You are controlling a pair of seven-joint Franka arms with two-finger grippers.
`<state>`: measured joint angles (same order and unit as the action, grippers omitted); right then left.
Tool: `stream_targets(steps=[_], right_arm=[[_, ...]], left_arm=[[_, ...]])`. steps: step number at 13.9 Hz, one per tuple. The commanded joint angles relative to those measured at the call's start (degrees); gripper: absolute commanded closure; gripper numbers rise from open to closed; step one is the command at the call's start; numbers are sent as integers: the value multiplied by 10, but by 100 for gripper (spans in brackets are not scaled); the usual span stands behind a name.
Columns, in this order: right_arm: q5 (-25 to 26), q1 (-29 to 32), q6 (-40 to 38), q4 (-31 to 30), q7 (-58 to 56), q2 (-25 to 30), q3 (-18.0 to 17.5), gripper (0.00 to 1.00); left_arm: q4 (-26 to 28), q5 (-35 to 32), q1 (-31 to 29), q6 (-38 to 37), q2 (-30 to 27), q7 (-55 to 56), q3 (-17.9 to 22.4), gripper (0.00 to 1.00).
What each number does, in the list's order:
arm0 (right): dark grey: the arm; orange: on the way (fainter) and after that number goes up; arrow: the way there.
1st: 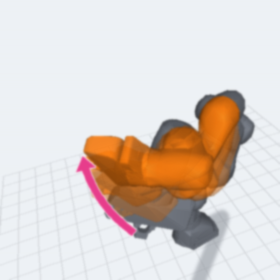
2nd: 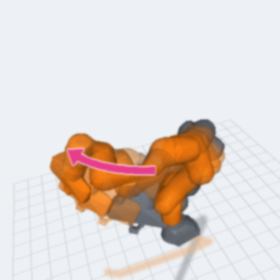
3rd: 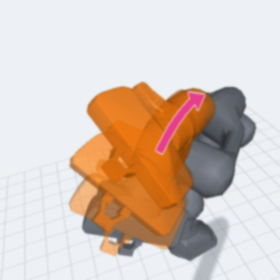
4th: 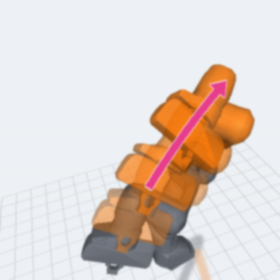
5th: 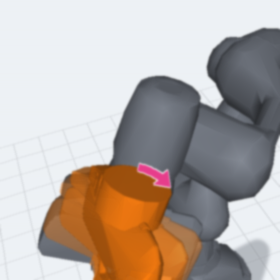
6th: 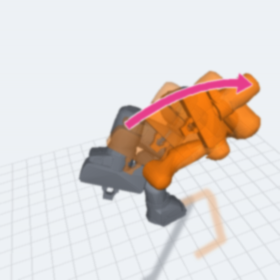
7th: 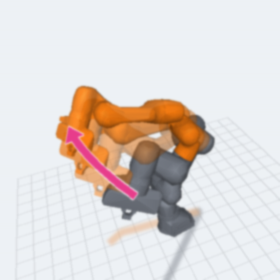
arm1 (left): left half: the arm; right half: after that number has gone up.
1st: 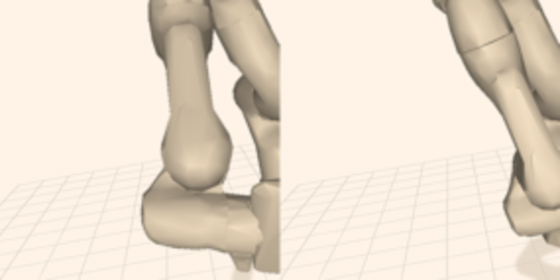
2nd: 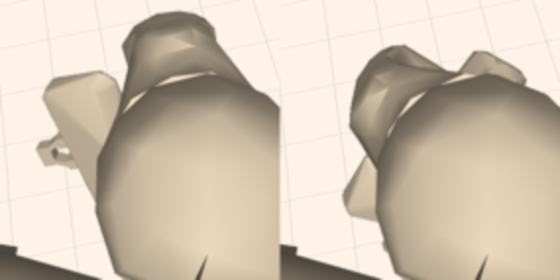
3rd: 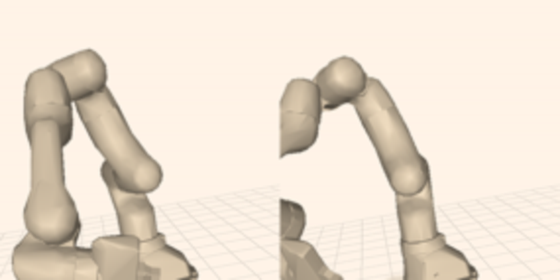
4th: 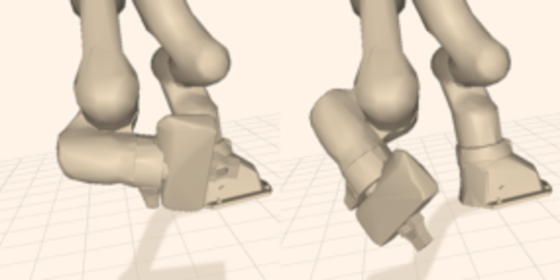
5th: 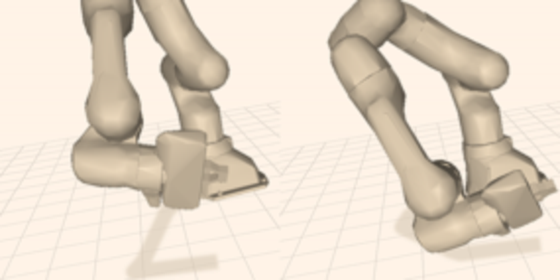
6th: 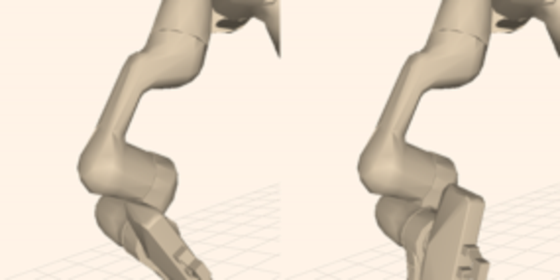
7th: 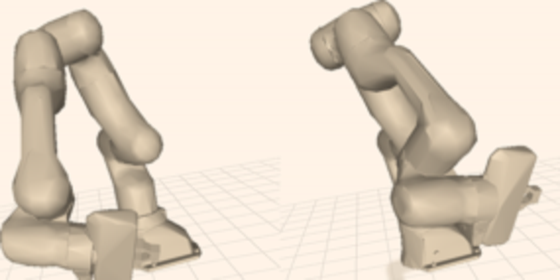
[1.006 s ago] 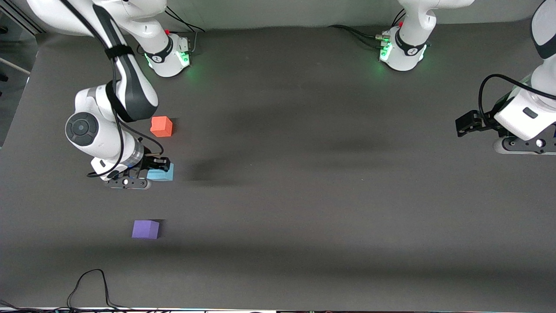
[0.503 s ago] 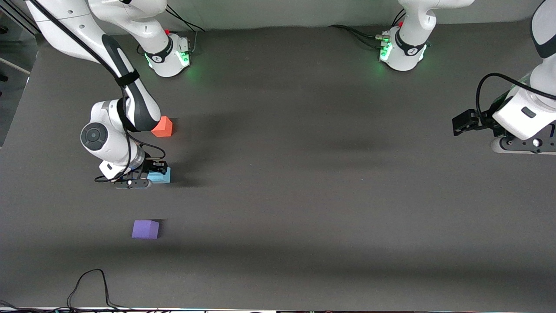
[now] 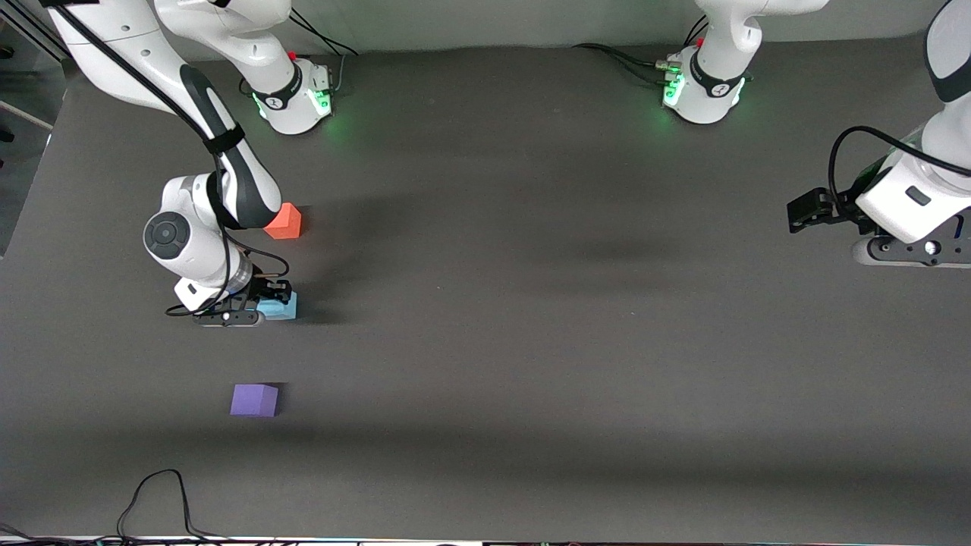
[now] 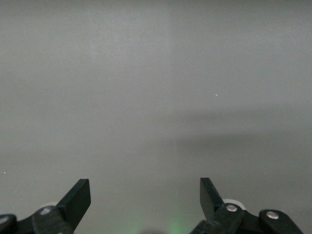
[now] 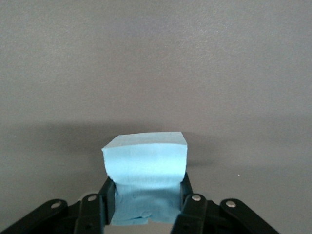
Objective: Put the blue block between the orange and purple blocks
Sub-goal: 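Carry the blue cube with the right gripper between orange and purple cubes, then lower the blue cube onto the table and open the right gripper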
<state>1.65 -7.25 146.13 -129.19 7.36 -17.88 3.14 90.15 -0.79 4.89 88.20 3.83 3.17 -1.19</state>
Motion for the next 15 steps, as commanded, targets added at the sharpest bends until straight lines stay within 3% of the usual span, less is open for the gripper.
stream_targets(steps=[1, 5, 6, 7, 11, 15], right_arm=[[-15, -6, 13, -6, -21, 2, 6, 57], [-15, -6, 22, -5, -21, -4, 6, 41], [-15, -6, 23, -4, -20, -5, 6, 29], [-15, -6, 23, -4, -17, -5, 6, 1], [-15, -7, 1, 0, -18, 32, 10, 0], [-15, -9, -79, 12, -19, 132, 14, 0]], left_arm=[[3, 6, 10, -8, -6, 2, 5, 0], [3, 6, 10, -1, -8, 2, 5, 0], [3, 6, 9, 2, -9, 2, 5, 0], [4, 6, 8, 5, -12, 1, 5, 0], [6, 6, 6, 14, -23, 0, 5, 0], [7, 6, 5, 15, -24, 0, 5, 0]])
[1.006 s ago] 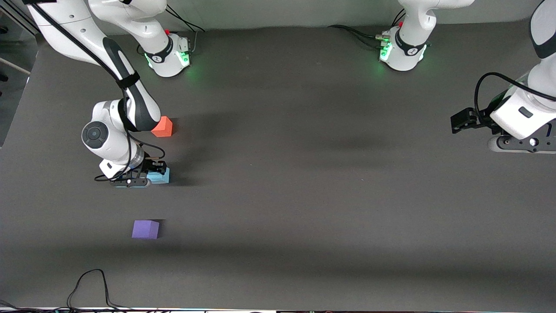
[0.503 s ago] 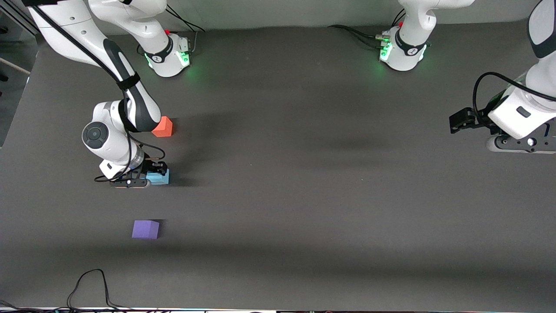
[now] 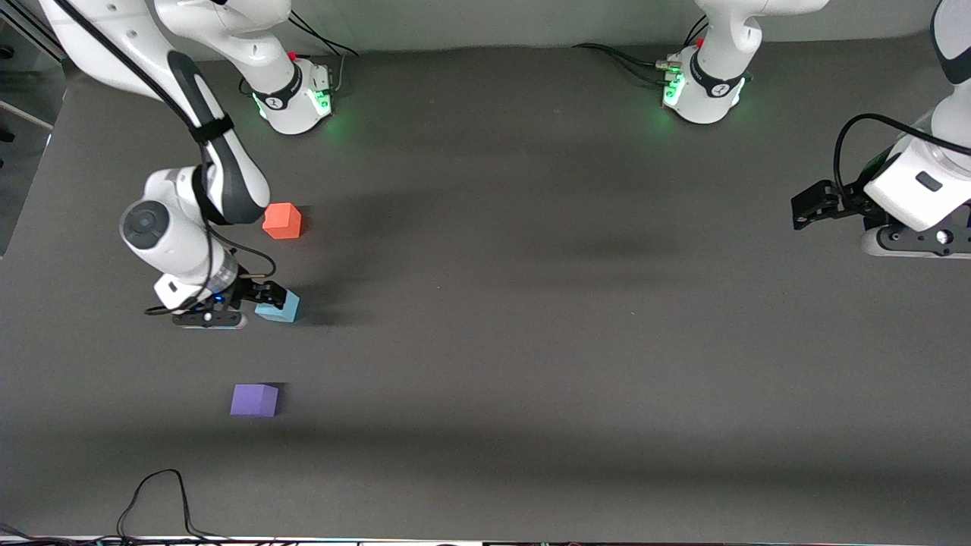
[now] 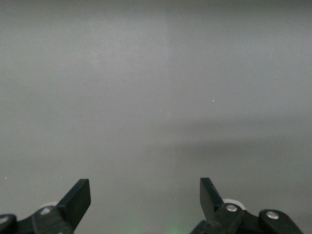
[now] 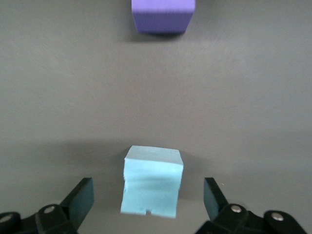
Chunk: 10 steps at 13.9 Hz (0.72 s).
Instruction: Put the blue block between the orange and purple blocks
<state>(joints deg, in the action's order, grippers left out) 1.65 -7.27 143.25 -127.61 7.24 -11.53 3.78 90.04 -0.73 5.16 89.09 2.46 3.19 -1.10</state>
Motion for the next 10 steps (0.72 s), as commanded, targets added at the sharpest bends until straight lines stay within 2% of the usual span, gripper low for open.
stream_targets(steps=[1, 3, 7, 10], right_arm=[[-15, -8, -79, 9, -18, 87, 8, 0], [-16, -6, -168, 66, -16, 110, 10, 0], [-36, 8, -382, 219, -18, 120, 4, 0], [-52, 42, -447, 256, -20, 157, -12, 0]], left_arm=[[8, 6, 3, 6, -11, 1, 4, 0], [12, 6, 2, 6, -13, 1, 5, 0], [12, 6, 2, 5, -18, 1, 5, 0], [11, 15, 1, 8, -22, 1, 7, 0]])
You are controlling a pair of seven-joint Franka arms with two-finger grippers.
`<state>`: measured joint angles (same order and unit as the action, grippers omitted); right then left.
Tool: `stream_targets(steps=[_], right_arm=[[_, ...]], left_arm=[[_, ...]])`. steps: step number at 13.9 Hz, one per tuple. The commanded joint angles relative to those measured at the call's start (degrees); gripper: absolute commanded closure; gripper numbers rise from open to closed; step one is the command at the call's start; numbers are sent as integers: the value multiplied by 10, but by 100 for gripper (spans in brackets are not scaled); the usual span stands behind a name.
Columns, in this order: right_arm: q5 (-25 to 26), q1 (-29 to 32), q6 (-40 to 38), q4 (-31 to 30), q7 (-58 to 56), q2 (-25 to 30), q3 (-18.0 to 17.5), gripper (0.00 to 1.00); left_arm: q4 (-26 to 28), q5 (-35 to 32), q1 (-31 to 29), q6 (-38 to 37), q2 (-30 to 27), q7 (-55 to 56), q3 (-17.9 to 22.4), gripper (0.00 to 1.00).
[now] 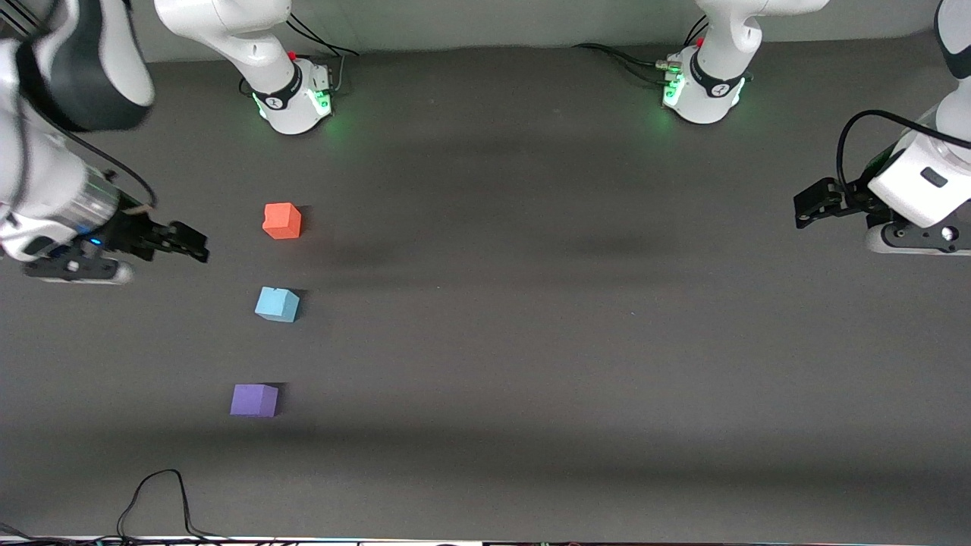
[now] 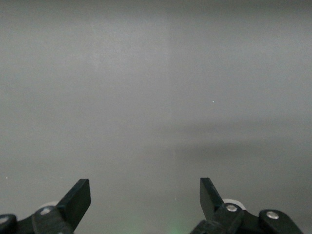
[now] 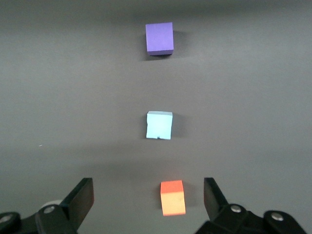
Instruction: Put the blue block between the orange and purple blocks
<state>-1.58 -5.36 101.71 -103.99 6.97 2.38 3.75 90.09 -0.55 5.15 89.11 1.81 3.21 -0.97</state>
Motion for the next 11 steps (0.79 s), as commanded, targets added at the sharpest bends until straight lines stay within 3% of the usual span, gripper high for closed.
stream_targets(steps=[1, 11], right_arm=[[-19, 24, -37, 21, -17, 36, -20, 0], [-13, 19, -94, 26, -18, 55, -29, 0]], left_arm=[[8, 24, -1, 10, -16, 0, 6, 0], [0, 26, -8, 17, -12, 0, 5, 0]])
